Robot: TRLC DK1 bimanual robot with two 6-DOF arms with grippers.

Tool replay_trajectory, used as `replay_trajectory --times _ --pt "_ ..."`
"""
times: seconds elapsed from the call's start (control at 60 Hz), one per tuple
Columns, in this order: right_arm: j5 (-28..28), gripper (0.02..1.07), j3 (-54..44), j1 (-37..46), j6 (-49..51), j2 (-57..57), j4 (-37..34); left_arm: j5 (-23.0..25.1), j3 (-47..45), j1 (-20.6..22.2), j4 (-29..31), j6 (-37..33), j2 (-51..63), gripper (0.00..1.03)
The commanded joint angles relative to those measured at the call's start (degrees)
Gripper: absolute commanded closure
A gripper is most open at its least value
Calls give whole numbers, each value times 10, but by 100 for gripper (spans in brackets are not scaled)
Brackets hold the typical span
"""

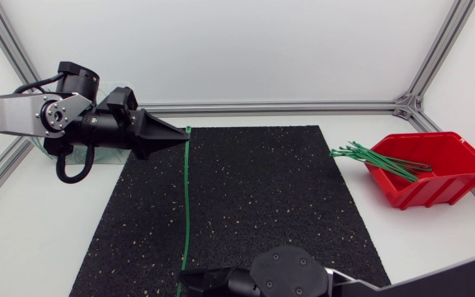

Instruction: Take a green cable tie from the red box, thread the tail through the head to close it, then place it in the transparent bin on the left.

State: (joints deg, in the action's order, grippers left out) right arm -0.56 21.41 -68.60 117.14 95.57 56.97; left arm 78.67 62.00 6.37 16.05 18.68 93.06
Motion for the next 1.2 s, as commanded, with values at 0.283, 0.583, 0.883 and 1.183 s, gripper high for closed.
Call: replay_trajectory --times 0.283,0.583,0.883,1.183 --pt "108 102 57 -17 -256 -30 -43 10 -29 9 -1 -70 -24 100" --pt "166 102 38 -20 -386 -4 9 6 -43 23 -14 -75 -38 100" --pt "209 102 49 -22 -507 -7 10 6 -51 22 -12 -70 -51 100" --pt "119 102 111 -17 -785 -61 -264 -3 -56 32 -12 -66 -59 100"
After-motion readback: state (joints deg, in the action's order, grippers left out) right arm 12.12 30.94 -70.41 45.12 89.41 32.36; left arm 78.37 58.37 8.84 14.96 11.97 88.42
